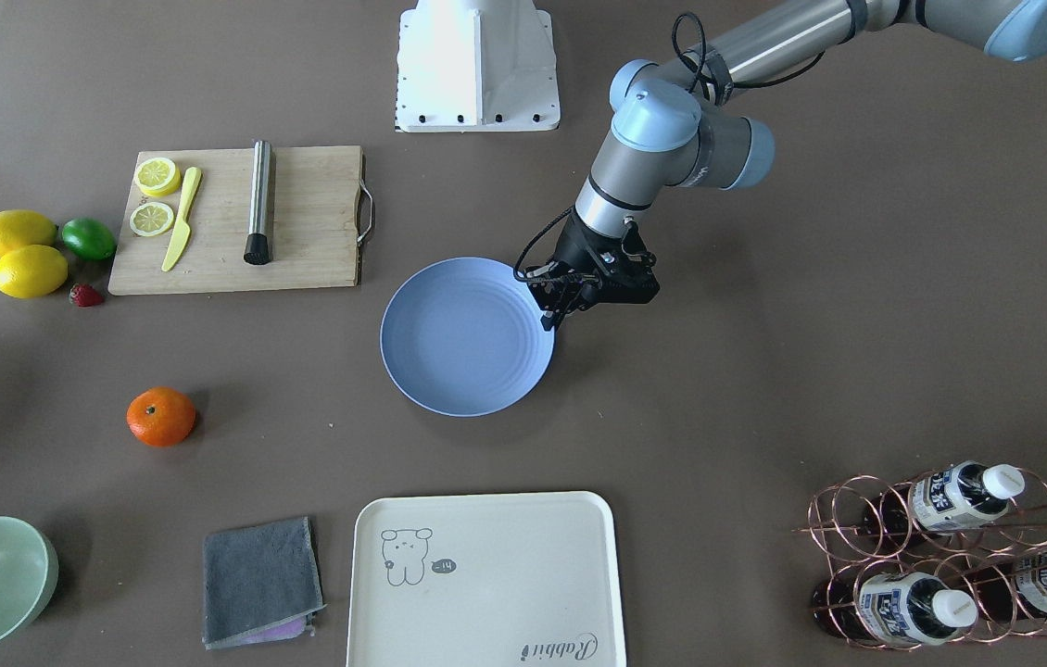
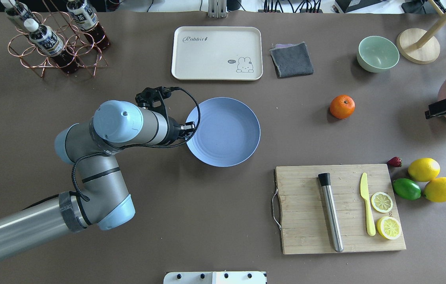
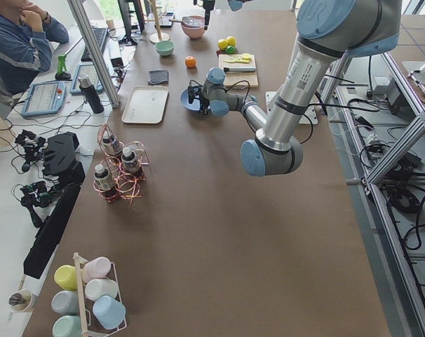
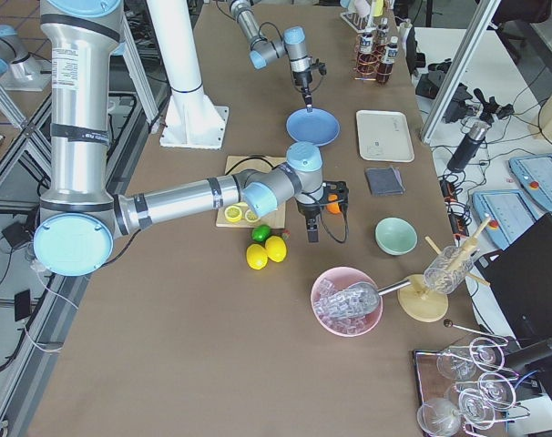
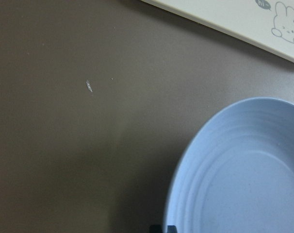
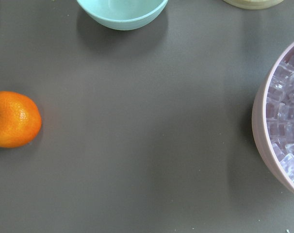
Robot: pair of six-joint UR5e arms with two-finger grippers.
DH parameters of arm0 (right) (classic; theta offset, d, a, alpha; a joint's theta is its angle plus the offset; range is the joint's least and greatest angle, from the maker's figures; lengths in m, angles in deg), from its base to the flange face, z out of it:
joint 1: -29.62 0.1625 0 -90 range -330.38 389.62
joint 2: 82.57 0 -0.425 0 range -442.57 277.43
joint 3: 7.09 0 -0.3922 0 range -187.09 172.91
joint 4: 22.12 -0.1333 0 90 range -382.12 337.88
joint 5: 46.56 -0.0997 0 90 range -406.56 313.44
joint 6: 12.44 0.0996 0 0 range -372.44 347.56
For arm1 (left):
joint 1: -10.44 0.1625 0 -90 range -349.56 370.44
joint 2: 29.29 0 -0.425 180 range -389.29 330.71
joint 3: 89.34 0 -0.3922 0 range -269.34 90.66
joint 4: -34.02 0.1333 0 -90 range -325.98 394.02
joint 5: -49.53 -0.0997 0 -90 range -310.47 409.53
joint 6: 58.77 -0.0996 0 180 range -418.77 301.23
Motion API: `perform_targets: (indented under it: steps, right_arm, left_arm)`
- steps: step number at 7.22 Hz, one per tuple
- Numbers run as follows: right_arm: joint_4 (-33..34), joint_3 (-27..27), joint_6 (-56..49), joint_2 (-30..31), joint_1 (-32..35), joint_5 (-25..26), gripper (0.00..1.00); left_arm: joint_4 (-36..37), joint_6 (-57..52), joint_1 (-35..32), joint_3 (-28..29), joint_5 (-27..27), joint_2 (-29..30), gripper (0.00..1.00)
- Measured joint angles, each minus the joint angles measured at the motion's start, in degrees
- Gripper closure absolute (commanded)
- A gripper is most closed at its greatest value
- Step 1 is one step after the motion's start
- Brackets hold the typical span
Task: Pick orange to plate
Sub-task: 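Push the blue plate with the left gripper toward the table center, then move the right gripper over the orange while the left arm withdraws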
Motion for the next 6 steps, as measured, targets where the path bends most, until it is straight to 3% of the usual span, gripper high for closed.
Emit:
perform_targets:
  steps: [1, 3, 4, 6]
  right_arm:
    - [0.0, 0.0, -0.02, -0.03, -0.02, 0.0, 0.0]
    - [0.0, 0.03, -0.04, -0.23, -0.16, -0.04, 0.0]
    - [0.06, 0.03, 0.17, -1.06, -0.24, -0.21, 0.0]
    - [0.83, 0.52, 1.94, -5.57, -1.6, -0.63, 0.0]
  left_arm:
    - [0.24, -1.23, 0.05, 0.1, -0.63, -0.22, 0.02]
    - [0.31, -5.29, -0.03, -0.36, -2.22, -1.4, 0.01]
    - [0.7, -6.33, -1.67, -1.79, -0.39, -2.19, 0.01]
    - [2.55, -10.89, -11.77, -6.17, 13.1, -6.23, 0.01]
